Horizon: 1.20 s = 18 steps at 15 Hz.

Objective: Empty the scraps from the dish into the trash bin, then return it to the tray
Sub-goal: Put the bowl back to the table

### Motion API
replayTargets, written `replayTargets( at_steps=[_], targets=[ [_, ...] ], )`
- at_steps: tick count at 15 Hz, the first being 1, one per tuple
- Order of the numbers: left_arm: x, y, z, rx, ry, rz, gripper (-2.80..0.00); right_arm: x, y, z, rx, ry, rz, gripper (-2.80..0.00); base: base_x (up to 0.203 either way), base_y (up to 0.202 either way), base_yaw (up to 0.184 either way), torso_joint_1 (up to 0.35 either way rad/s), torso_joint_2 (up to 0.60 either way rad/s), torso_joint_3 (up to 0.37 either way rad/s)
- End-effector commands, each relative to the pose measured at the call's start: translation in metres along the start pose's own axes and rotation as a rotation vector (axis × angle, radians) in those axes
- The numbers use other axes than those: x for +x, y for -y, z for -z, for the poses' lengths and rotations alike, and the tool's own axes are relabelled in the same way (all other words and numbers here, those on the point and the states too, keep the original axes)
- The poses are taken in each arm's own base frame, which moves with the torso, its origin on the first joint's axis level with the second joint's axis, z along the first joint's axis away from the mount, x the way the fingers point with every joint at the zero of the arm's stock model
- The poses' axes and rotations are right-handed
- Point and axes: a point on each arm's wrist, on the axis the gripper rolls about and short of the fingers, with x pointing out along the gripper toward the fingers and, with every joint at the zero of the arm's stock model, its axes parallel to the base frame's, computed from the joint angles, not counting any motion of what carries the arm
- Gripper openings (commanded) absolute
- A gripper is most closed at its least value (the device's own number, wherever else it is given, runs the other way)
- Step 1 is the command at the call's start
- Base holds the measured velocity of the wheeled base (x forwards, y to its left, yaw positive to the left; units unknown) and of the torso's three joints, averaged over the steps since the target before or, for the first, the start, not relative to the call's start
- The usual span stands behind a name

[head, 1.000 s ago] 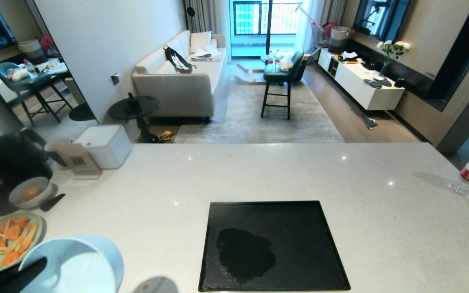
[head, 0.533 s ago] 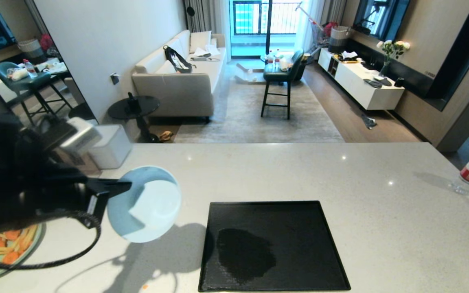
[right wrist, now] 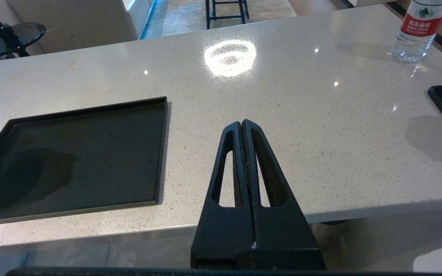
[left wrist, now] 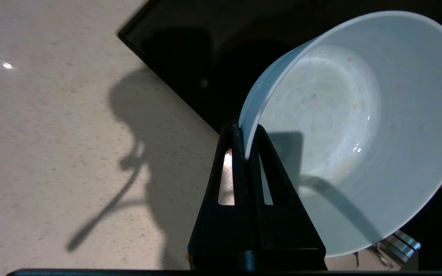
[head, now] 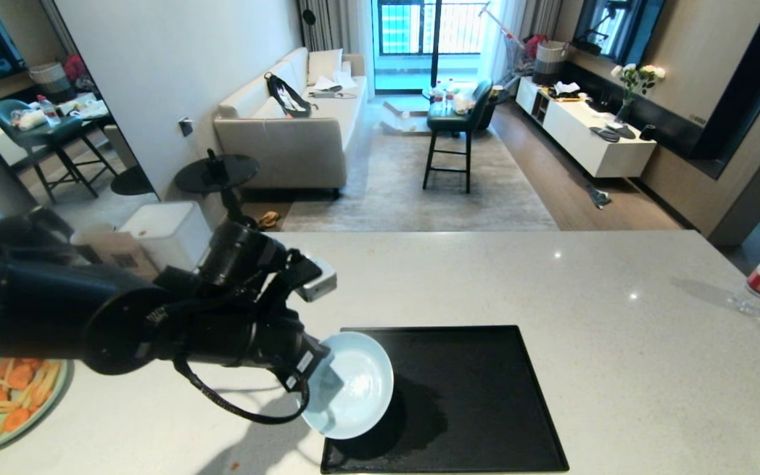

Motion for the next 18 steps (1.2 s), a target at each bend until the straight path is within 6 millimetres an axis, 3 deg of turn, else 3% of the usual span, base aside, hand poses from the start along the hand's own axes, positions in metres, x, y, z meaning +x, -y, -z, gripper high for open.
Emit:
replayTargets(
  at_steps=[1, 5, 10, 14, 18],
  targets=[
    [0.045, 0.008, 0.016, 0.012, -0.12, 0.057, -2.8, 0.0, 0.0, 0.0, 0.001, 0.001, 0.0, -2.8, 0.0, 0.0, 0.0, 0.0, 0.0, 0.0],
    [0.093, 0.021, 0.01, 0.067, -0.073, 0.074, -2.8, 0.0, 0.0, 0.0, 0.001, 0.001, 0.0, -2.8, 0.0, 0.0, 0.0, 0.0, 0.0, 0.0],
    [0.128, 0.032, -0.014, 0.105, -0.076, 0.101, -2.8, 0.0, 0.0, 0.0, 0.001, 0.001, 0.0, -2.8, 0.0, 0.0, 0.0, 0.0, 0.0, 0.0],
    [0.147, 0.032, -0.013, 0.128, -0.091, 0.107, -2.8, 0.0, 0.0, 0.0, 0.001, 0.001, 0.0, -2.8, 0.0, 0.0, 0.0, 0.0, 0.0, 0.0],
    [0.155, 0.018, -0.006, 0.194, -0.115, 0.095, -2.8, 0.0, 0.0, 0.0, 0.001, 0.001, 0.0, -2.8, 0.0, 0.0, 0.0, 0.0, 0.0, 0.0]
  ],
)
